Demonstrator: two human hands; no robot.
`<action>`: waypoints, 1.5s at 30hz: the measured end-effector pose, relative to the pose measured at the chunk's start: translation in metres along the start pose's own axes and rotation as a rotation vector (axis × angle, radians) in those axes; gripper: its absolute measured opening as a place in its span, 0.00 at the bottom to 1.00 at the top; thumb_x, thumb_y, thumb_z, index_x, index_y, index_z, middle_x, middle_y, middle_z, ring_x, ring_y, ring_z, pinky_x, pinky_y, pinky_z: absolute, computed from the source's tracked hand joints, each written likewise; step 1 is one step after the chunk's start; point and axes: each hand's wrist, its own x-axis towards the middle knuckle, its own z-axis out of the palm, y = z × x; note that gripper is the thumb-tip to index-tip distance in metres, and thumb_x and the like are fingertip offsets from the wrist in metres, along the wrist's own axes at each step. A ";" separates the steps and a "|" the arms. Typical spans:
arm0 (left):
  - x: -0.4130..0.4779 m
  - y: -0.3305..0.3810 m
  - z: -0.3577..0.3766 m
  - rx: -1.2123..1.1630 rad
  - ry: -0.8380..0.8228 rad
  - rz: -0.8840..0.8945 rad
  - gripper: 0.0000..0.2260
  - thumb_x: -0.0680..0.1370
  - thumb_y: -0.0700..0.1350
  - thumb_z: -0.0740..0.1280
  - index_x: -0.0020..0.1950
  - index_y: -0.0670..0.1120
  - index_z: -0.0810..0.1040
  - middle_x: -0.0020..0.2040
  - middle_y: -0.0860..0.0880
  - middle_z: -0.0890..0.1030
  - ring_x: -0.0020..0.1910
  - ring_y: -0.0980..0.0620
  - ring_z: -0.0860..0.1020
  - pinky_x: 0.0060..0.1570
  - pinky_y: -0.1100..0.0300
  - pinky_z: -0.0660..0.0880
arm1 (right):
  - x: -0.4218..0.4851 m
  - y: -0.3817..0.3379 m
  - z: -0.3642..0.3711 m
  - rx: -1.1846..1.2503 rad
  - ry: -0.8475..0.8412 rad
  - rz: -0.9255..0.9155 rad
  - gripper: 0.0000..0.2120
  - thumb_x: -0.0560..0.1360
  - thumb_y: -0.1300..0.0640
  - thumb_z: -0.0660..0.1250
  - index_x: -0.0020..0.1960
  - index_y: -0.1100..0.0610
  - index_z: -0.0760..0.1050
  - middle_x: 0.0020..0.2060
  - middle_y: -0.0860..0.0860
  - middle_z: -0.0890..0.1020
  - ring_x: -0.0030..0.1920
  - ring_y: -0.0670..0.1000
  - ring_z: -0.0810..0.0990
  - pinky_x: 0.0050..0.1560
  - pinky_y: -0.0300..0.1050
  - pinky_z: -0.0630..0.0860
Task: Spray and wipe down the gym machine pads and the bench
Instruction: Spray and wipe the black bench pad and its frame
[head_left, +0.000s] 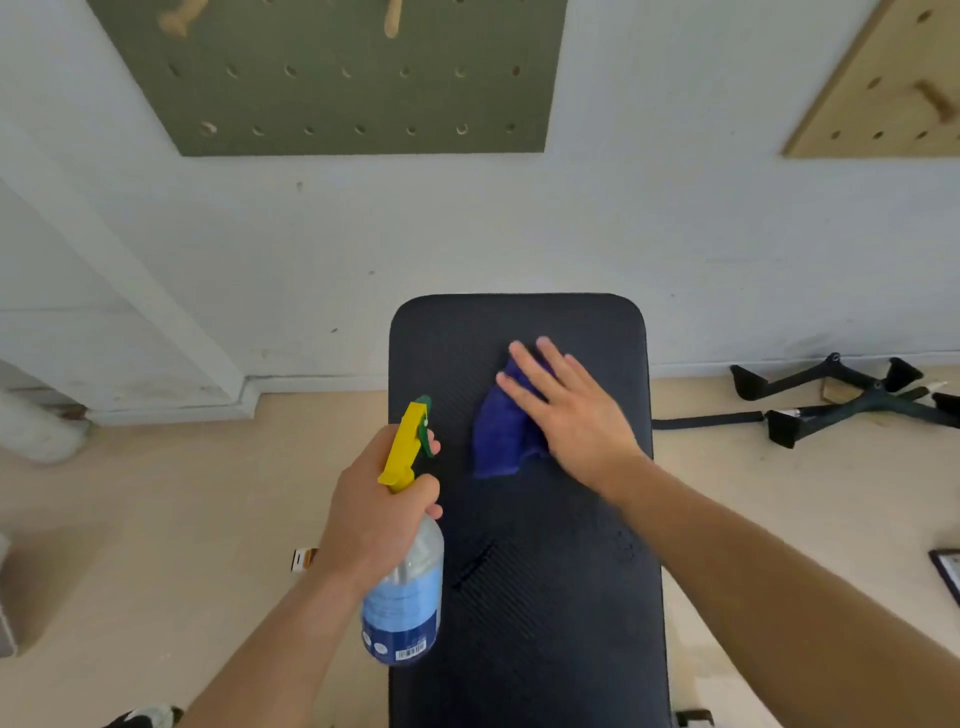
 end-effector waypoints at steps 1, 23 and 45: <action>0.001 0.003 0.007 0.002 -0.010 0.011 0.16 0.66 0.43 0.64 0.53 0.54 0.80 0.49 0.49 0.84 0.35 0.47 0.86 0.44 0.52 0.79 | 0.009 0.024 -0.008 0.052 0.023 0.147 0.35 0.74 0.63 0.68 0.79 0.52 0.63 0.81 0.55 0.56 0.79 0.63 0.54 0.77 0.60 0.59; 0.001 0.054 0.130 0.151 -0.161 -0.015 0.04 0.77 0.41 0.67 0.49 0.50 0.77 0.46 0.48 0.84 0.36 0.48 0.86 0.47 0.50 0.83 | -0.110 0.063 -0.080 0.656 0.384 0.852 0.24 0.82 0.66 0.57 0.74 0.48 0.70 0.78 0.41 0.62 0.44 0.42 0.81 0.39 0.28 0.75; -0.005 0.034 0.104 0.095 -0.123 -0.026 0.11 0.70 0.41 0.66 0.51 0.49 0.80 0.48 0.44 0.85 0.33 0.49 0.86 0.46 0.50 0.80 | -0.145 -0.016 0.037 0.251 0.110 0.272 0.23 0.77 0.56 0.65 0.73 0.51 0.73 0.77 0.53 0.67 0.76 0.58 0.66 0.73 0.61 0.65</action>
